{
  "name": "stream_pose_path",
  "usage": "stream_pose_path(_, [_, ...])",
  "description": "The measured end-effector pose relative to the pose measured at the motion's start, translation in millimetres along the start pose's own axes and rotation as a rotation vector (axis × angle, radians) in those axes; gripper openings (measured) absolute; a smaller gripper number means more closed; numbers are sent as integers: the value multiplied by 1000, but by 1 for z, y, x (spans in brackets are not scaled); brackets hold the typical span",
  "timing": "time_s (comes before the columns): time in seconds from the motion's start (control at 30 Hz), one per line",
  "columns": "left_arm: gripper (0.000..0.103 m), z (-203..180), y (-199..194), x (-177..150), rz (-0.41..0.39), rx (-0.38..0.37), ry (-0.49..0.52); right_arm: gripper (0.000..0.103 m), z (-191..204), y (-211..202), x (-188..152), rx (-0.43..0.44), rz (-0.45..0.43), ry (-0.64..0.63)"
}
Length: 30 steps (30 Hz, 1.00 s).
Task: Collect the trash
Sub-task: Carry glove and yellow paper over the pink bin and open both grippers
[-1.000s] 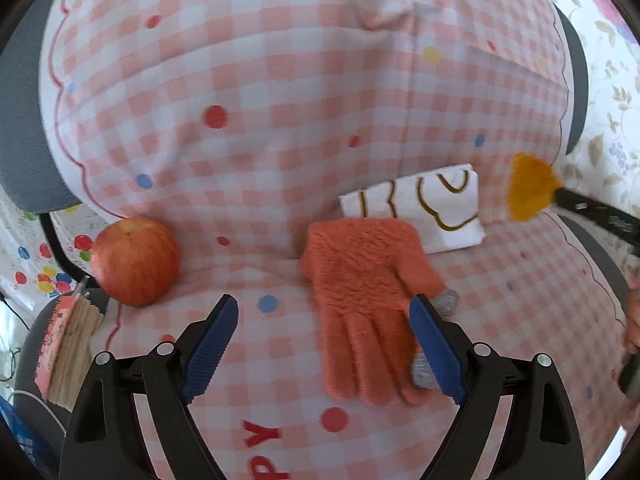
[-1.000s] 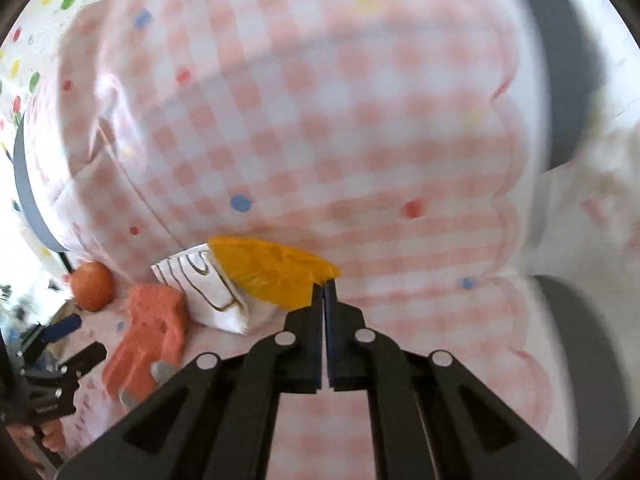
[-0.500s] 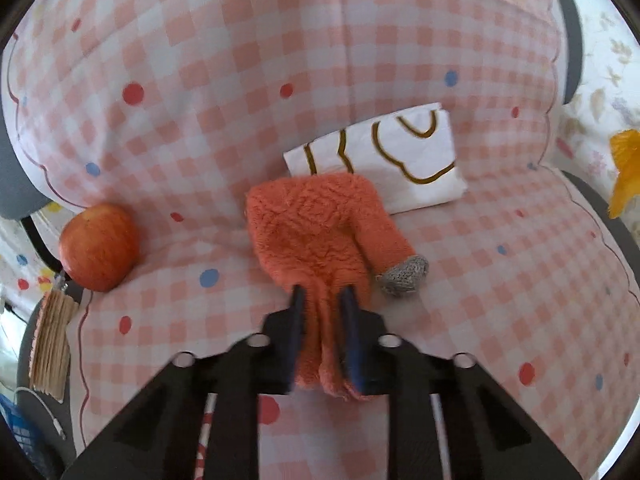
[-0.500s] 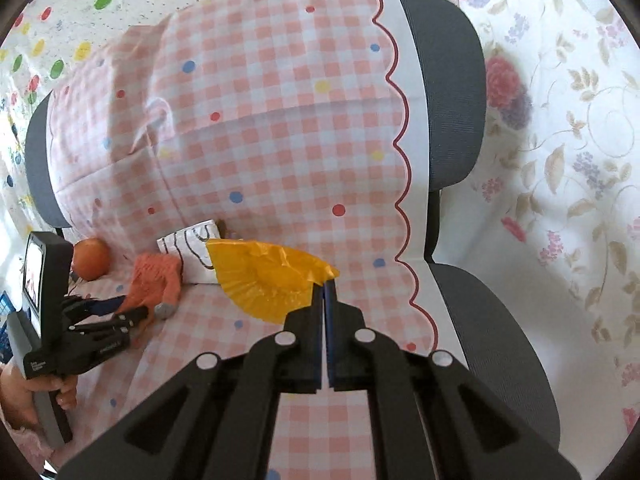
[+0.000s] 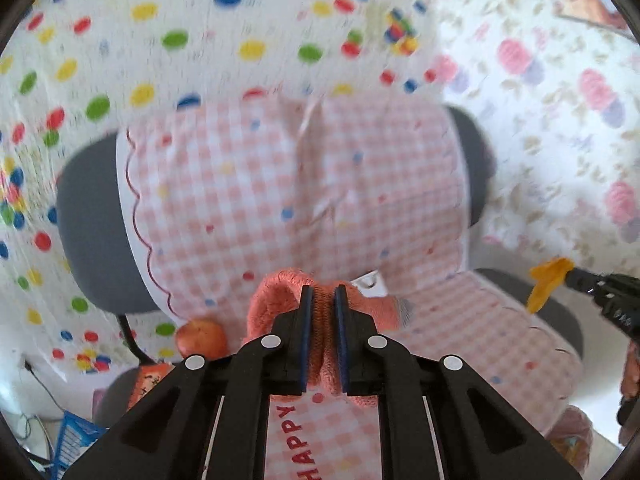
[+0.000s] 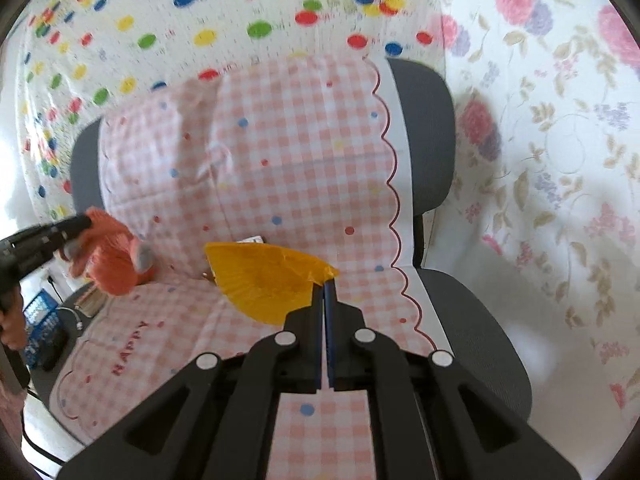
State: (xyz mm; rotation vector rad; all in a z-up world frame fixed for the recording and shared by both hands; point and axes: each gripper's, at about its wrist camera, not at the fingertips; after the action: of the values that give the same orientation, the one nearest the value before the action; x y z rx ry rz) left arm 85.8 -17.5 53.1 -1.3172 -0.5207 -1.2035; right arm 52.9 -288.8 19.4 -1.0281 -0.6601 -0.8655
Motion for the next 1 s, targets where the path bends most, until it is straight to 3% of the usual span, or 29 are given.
stream_pose_path(0.2, [11, -50, -40, -18, -39, -127, 31, 1, -12, -47, -34, -44, -16, 21])
stream_pose_path(0.53, [11, -173, -56, -61, -61, -485, 98, 1, -65, -121, -109, -252, -6, 124])
stream_pose_path(0.77, [11, -256, -54, -85, -31, -652, 205, 1, -118, -154, -160, -437, 55, 228])
stream_pose_path(1.0, [12, -311, -37, -100, 29, -748, 298, 1, -152, -154, -201, -520, 149, 307])
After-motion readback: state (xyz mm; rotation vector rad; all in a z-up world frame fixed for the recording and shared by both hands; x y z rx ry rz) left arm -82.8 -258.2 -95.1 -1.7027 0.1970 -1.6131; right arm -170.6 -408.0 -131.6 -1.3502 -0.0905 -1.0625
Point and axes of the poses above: each gripper's, at about its wrist camera, not at the fingertips, and y roughly the way its jaws point, z to its left, x to its top, and after that the axes turned 12 degrees about y, right-handed
